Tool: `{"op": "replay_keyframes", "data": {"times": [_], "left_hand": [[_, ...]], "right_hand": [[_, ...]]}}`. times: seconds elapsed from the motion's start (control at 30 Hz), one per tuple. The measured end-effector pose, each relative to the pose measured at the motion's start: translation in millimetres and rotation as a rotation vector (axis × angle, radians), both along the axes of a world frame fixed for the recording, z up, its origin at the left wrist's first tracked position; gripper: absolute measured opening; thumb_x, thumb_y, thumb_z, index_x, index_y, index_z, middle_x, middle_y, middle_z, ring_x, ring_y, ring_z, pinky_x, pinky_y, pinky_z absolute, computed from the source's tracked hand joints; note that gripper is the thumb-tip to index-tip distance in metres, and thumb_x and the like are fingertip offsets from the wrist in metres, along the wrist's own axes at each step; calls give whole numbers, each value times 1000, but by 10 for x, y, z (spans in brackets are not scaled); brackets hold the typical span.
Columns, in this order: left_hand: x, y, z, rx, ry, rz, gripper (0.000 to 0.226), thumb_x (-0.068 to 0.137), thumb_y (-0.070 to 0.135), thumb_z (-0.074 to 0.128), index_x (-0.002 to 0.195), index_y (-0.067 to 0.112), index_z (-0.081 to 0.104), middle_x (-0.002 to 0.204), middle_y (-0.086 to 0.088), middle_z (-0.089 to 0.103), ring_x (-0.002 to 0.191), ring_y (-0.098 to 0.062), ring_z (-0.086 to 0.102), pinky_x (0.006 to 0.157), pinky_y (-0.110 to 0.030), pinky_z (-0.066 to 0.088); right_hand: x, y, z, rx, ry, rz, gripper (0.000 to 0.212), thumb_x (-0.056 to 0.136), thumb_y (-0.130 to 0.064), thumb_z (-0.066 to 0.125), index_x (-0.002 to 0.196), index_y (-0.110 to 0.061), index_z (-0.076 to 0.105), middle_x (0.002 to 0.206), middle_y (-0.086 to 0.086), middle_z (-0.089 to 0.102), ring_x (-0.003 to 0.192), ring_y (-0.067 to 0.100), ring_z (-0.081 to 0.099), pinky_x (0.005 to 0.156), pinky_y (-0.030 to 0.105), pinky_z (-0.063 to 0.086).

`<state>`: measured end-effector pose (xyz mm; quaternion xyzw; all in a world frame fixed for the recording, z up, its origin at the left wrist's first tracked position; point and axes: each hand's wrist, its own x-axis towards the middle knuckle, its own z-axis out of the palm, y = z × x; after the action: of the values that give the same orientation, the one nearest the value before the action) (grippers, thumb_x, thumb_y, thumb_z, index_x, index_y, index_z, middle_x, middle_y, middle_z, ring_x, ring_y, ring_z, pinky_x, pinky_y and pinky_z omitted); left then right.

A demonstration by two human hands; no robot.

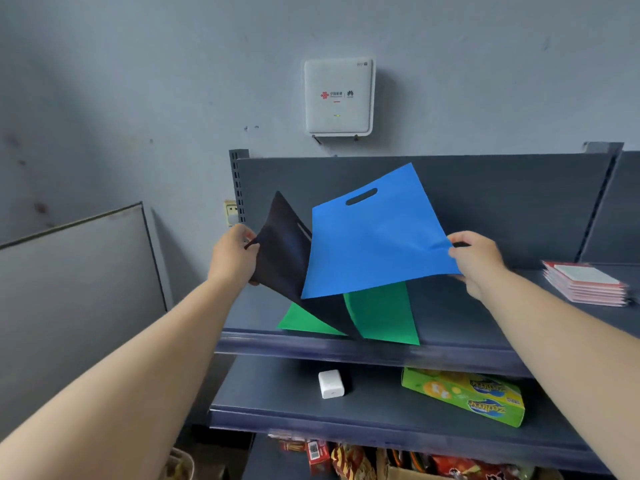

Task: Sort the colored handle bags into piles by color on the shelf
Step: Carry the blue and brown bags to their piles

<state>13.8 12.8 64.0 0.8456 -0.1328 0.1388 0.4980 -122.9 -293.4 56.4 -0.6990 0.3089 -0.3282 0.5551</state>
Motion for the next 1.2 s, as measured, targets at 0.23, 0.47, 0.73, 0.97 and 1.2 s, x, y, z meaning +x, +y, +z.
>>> {"op": "replay_keyframes", "data": {"times": [0.23, 0.47, 0.73, 0.97, 1.2], "left_hand": [[-808, 806, 534, -29, -175, 216, 7, 92, 5, 52, 89, 10, 51, 93, -20, 58, 51, -26, 54, 25, -20, 36], [-1843, 1854, 753, -40, -273, 442, 12, 93, 4, 50, 85, 12, 49, 80, -12, 66, 39, -24, 56, 33, -17, 37], [-3012, 3008, 946, -54, -386, 694, 6, 93, 9, 55, 92, 15, 54, 80, -7, 65, 55, -21, 58, 42, -20, 46], [-3952, 4024, 1015, -87, -428, 875, 6, 92, 12, 57, 90, 18, 56, 86, -9, 67, 72, -24, 59, 67, -29, 46], [-4648, 4760, 667, -170, -378, 1063, 7, 90, 10, 59, 89, 15, 55, 73, -1, 58, 68, -17, 51, 64, -25, 35]], "right_hand": [[-170, 442, 346, 7, -94, 215, 35, 91, 6, 41, 81, -23, 60, 108, 8, 62, 108, 33, 58, 93, 50, 50], [-295, 1282, 520, 115, -219, 525, 34, 92, 4, 45, 80, -23, 60, 103, 9, 61, 95, 27, 56, 84, 43, 46], [-614, 2563, 758, 181, -317, 888, 34, 93, 4, 42, 80, -24, 56, 84, 0, 57, 69, 15, 53, 55, 27, 43], [-1033, 3748, 1042, 211, -371, 1126, 32, 93, 4, 43, 81, -23, 55, 82, 1, 59, 65, 14, 54, 46, 17, 46], [-1353, 4860, 1198, 265, -385, 1266, 31, 93, 2, 44, 80, -23, 57, 79, -2, 60, 66, 10, 55, 44, 13, 47]]}}
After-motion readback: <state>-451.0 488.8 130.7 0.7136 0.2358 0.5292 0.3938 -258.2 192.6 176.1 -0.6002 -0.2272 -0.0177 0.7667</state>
